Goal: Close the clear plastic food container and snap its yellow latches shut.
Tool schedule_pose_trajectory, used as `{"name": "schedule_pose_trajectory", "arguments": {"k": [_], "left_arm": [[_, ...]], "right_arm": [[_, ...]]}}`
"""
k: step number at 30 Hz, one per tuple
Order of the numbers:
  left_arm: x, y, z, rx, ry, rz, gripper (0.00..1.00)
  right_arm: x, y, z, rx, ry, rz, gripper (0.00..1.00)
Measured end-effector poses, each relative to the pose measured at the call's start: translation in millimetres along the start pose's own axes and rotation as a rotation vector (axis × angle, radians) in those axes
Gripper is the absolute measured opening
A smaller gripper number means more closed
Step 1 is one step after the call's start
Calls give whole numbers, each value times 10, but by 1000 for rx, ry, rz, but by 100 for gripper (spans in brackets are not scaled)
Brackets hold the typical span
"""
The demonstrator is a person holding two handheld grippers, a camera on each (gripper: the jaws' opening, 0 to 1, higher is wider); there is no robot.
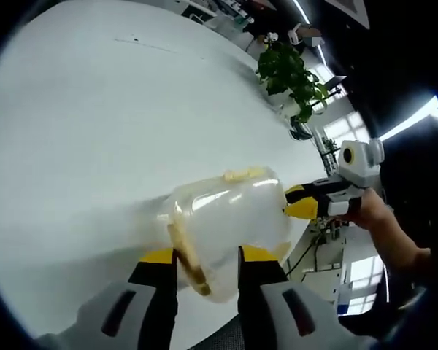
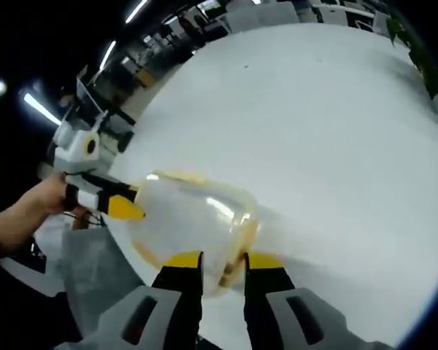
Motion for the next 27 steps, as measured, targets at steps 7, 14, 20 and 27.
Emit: {"name": "schedule_pose_trajectory", "arguments": {"k": [7,14,20,27], "left_arm": [[-23,-46,13,3,-9,23,30],[-12,-71,27,10,-10,20,30],[-20,-79,30,13,-8,35,32],[-41,-103,114,83,-177,85,39]], "right_arm": [[-29,9,8,-6,-17,19,19],[-10,-2,11,-8,-5,19,19],[-23,14,18,2,-2,28,20],[8,19,-39,-55,158,40,22]]}}
Point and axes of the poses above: the point that each gripper's makers call its tool centre point, and the gripper's own axes: y roughly backward along the fingers, z roughly to its right, x roughly out of its top, the point moved 6 cm from there along y, roughly backward along the fingers
